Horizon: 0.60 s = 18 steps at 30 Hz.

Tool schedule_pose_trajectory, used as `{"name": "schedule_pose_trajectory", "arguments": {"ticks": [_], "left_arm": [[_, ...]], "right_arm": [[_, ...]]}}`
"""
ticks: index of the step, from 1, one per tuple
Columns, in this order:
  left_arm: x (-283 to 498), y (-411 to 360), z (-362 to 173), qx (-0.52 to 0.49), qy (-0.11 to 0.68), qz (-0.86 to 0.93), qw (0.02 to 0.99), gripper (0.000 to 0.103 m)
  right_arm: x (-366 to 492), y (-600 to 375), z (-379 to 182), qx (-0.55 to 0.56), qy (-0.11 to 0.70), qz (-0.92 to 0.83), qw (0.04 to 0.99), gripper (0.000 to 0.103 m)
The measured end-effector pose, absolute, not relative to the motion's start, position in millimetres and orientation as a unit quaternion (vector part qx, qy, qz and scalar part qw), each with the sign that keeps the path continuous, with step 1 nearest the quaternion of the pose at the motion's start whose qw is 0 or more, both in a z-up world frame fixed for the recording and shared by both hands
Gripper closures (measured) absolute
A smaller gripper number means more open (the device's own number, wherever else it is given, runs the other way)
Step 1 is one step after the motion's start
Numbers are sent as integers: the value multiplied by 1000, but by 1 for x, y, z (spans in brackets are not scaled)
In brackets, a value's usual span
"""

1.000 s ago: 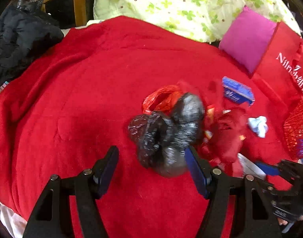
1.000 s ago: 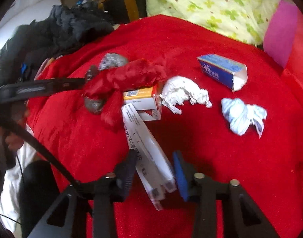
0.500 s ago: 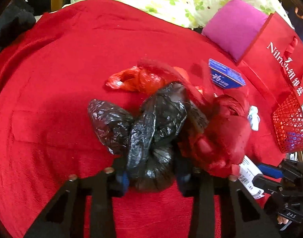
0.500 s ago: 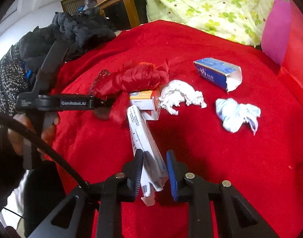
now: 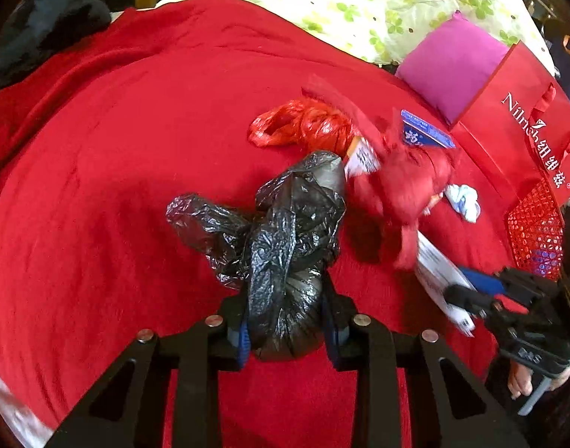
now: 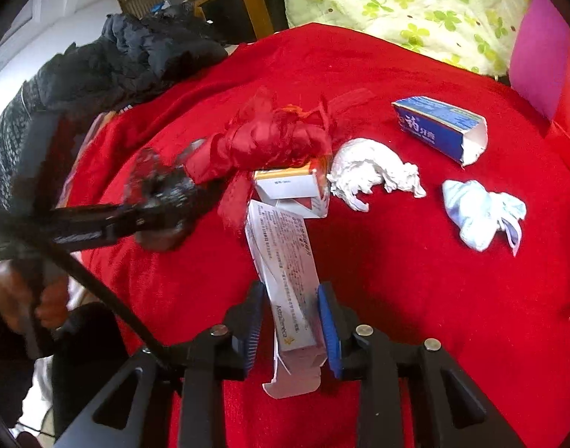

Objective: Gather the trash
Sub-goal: 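Carry both held items over the red mesh basket and open both tools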

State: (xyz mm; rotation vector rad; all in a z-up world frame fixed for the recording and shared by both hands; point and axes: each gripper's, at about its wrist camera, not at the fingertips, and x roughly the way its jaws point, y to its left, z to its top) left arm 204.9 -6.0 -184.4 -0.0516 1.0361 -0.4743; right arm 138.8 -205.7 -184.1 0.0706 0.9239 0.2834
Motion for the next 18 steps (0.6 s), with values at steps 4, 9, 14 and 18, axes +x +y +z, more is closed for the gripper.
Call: {"name": "schedule_pose_trajectory", "arguments": {"ticks": [4,9,14,18], "left_arm": [[189,-2,-182,-26,484,-213,848,70],[165,10,-159,-26,455,-205,866,70],[151,-2,-129,-14,423,-222,878,70],[143,-30,-110,1,408,-251,878,70]], "right_arm": [[135,-199,-183,12,431,132,892,75],[121,-211,-172,35,419,143,896,80],[96,-249,-152,101,390,146,904,80],[76,-281,-131,145,350,131,916,80]]}}
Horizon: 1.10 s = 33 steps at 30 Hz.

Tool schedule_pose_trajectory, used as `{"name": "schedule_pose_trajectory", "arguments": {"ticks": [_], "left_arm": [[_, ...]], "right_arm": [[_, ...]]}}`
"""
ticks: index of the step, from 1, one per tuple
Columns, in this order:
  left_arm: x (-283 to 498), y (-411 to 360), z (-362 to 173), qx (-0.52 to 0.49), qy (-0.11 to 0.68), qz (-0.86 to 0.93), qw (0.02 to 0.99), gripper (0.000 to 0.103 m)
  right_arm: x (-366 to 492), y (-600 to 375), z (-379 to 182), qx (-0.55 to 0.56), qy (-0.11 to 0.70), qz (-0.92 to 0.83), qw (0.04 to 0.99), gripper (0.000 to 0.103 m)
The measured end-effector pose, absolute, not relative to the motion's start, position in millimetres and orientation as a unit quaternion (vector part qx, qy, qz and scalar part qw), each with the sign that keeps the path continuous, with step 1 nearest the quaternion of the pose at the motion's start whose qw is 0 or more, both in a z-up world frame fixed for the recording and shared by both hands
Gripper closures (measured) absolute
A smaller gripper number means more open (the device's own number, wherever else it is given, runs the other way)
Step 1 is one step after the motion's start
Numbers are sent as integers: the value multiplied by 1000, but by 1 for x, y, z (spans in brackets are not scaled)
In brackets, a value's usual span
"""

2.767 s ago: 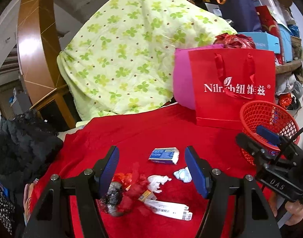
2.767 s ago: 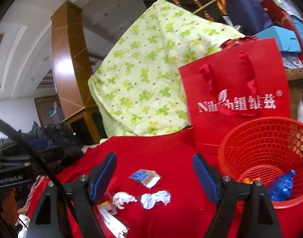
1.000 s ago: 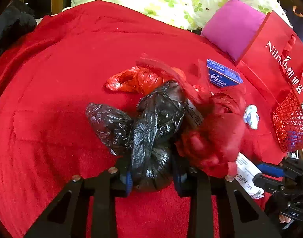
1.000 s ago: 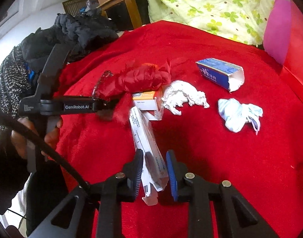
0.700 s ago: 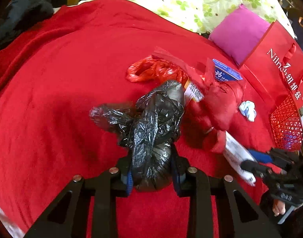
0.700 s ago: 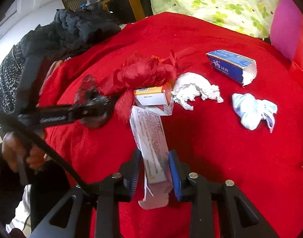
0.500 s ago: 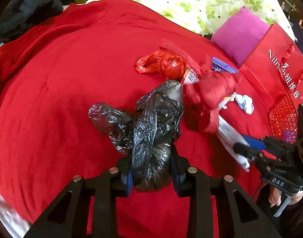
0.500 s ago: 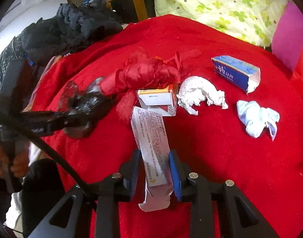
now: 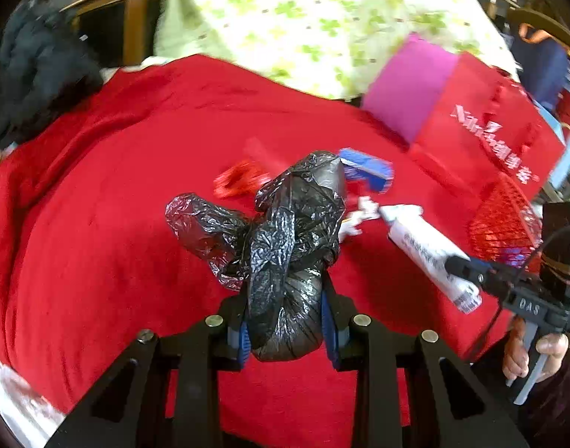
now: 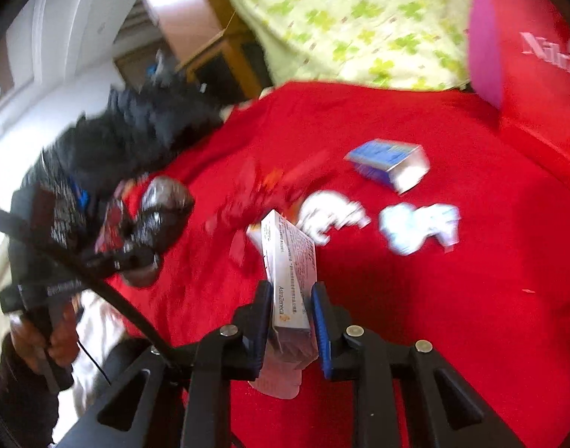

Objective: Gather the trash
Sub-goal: 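Carry both held items over the red mesh basket and open both tools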

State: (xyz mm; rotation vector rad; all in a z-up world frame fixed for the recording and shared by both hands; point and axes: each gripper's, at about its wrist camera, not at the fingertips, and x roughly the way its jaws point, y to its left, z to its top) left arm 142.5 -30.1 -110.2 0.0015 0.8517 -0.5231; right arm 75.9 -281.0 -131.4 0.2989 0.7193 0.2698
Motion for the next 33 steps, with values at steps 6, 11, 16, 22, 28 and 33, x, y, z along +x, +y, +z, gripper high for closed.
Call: {"name": "schedule_pose_trajectory", "arguments": {"ticks": [6,11,16,22,28,33], "left_arm": [[134,-81,-86,22,389,-296,872,70],[122,-121,-64,43,369,-330,868,70],[113,-168,-47,69,346,-357,865,70],[99,-216,-30,89,326,-398,853,70],[84,-271,-20,107,315,-438,835,70],[75,-315,-17,121,313,-462,821,70]], "right_arm": [[42,-326,-99,196,266,94,939,80],[13,-355,-72,220,188,56,956,80],[-15,-382,-58,248,131,24,959,80],[-44,-419,-53,286,88,-15,954,80],[-69,-457,-57,312,57,-59,947,80],[-84,-488,-61,332,38,-101,937,80]]}}
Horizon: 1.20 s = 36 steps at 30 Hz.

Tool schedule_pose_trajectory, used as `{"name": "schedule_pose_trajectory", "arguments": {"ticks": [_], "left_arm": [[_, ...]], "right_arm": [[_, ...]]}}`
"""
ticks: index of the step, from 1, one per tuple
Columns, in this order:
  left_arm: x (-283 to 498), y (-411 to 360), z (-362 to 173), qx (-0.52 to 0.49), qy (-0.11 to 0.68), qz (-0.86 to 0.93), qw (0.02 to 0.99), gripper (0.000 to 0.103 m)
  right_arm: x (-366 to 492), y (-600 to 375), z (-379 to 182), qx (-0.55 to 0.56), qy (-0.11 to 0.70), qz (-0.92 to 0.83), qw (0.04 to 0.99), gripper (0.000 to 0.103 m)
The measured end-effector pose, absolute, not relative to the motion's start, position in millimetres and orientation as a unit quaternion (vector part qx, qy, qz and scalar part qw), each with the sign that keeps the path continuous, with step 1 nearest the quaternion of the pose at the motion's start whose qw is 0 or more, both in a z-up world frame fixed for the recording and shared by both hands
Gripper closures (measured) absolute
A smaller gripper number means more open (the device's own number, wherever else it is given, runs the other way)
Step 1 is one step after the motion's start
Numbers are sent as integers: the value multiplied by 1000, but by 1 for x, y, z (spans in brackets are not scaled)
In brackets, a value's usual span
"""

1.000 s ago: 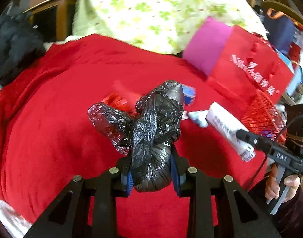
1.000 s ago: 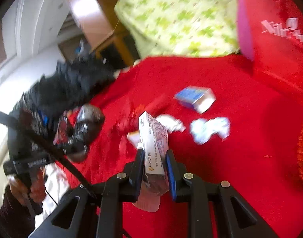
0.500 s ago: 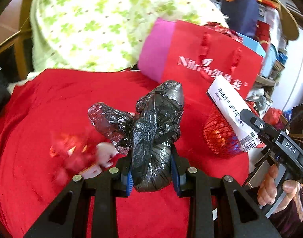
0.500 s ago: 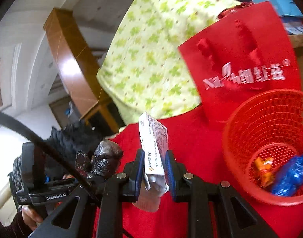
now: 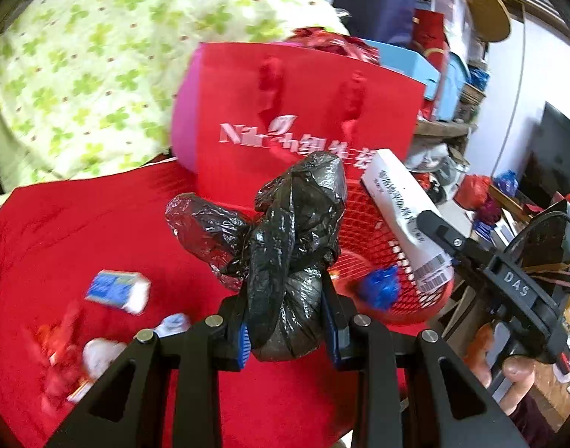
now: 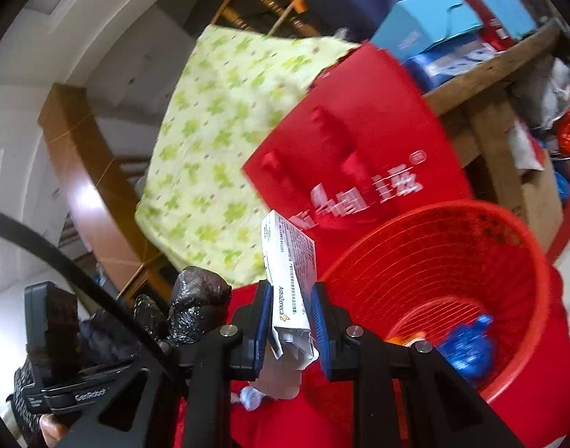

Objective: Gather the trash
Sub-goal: 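Carry both held items over the red mesh basket and open both tools, then move both open tools back over the remaining trash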

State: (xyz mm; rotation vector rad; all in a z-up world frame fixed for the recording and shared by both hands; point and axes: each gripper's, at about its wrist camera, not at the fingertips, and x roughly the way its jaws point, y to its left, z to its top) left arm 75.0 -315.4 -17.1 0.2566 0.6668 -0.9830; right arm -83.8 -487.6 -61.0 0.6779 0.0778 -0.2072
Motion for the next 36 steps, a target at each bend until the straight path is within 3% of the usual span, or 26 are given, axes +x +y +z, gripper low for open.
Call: {"name": "schedule_pose_trajectory", "arguments": {"ticks": [9,14,16,17,18,24,30,36], "left_arm": [[59,-396,-27,156,320,-493,793,69],[55,-418,-42,171,327,-482,795,44],[56,-415,-47,165,333,-481,794,42],[57,-413,-49,164,337,-479,794,42],[58,-409,-50,162,339,-476,795,42],[64,-356,-50,145,332,-452,815,42],[81,-261,-63,125,334,-382,853,40],[108,-165,-80,93,346,-288,888,40]], "right_arm": [[-100,-529,-74,383,26,-146,912,77],[-107,-540,-80,399,32,-163,902,75],[-107,-543,-82,406,37,-160,899,59],[-108,-543,-83,407,34,-161,898,39],[-111,-542,-83,407,28,-167,898,34],[-109,-526,-73,376,14,-161,913,34],[-86,-464,-50,259,16,-136,956,34],[-43,-400,-46,195,56,-75,976,34]]}}
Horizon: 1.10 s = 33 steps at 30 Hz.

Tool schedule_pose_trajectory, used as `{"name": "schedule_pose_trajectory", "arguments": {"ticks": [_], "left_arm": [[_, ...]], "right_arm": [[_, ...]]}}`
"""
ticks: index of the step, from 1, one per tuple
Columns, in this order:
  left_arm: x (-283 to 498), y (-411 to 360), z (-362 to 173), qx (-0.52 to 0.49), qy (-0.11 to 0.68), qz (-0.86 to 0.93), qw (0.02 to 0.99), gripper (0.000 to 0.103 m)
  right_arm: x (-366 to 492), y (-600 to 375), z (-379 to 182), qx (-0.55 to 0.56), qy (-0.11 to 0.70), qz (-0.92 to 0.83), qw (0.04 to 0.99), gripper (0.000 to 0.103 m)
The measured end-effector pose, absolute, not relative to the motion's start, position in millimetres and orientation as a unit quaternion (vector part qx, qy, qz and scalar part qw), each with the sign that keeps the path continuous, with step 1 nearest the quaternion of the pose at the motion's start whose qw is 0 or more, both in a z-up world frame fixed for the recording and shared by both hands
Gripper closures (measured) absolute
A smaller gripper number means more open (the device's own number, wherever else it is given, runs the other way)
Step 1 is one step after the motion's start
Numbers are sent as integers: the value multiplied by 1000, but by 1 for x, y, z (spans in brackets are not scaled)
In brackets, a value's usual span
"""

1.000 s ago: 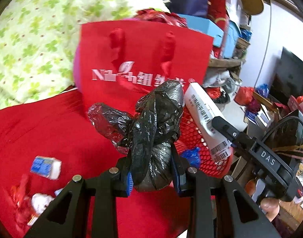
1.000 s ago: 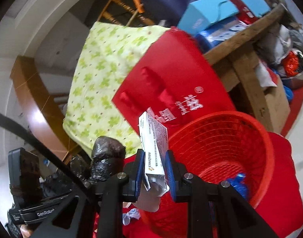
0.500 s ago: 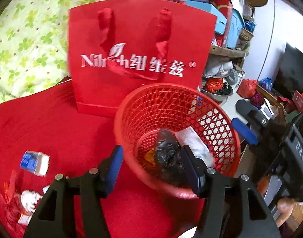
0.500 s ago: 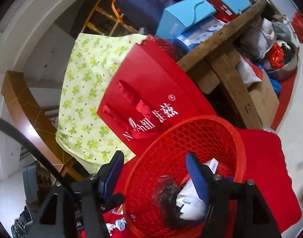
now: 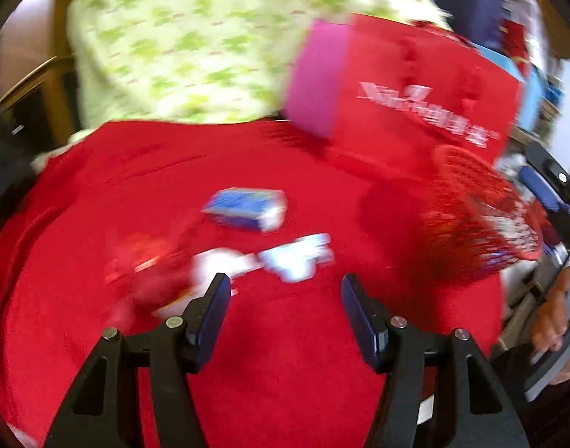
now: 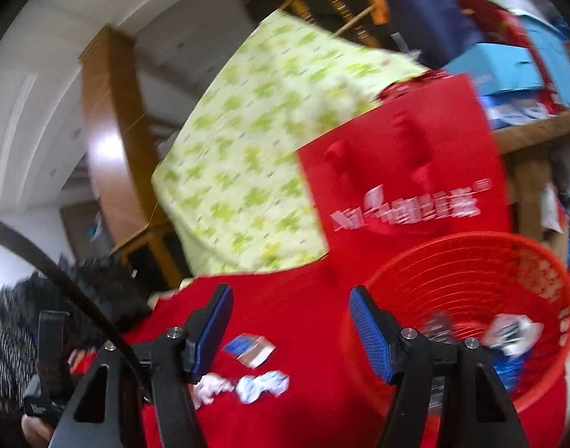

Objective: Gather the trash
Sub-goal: 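Move both open tools back over the remaining trash, then grasp the blue face mask with the right tool while the left tool grasps the red fabric wrapper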

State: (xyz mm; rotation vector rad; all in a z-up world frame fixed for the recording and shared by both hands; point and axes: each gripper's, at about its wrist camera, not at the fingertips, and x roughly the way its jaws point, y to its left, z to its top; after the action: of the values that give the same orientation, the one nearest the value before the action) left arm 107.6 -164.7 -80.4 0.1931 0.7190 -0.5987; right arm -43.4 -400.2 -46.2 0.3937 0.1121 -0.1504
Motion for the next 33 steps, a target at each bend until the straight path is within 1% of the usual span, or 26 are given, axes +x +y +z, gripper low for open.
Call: {"name": "schedule_pose_trajectory", "arguments": {"ticks": [5,10,14,20,25,30,33], "left_arm": [[126,-88,-101,53,364,-216,904,40],[135,-44,-129,25,393,-177,902,40],[136,-32,-137,17,396,-177,901,40],[141,-24,-143,14,385,-183,904,40],[149,-15,-165,-5,411,-181,893,40],[163,-17,-152,-16,399,-190,897,40],[178,-27,-141,-9,391,-219,894,33]], "right_arm": [[-1,-361,-60,176,121,-34,976,34],[36,-339,-82,186,192,-8,964,34],[65,-335,-103,226,248,14,942,34],[99,-338,-130,282,306,7,909,34],[119,-336,-146,284,338,-12,897,34],[145,-340,-155,294,356,-18,887,34],[165,-342,-164,305,373,-13,876,34]]}}
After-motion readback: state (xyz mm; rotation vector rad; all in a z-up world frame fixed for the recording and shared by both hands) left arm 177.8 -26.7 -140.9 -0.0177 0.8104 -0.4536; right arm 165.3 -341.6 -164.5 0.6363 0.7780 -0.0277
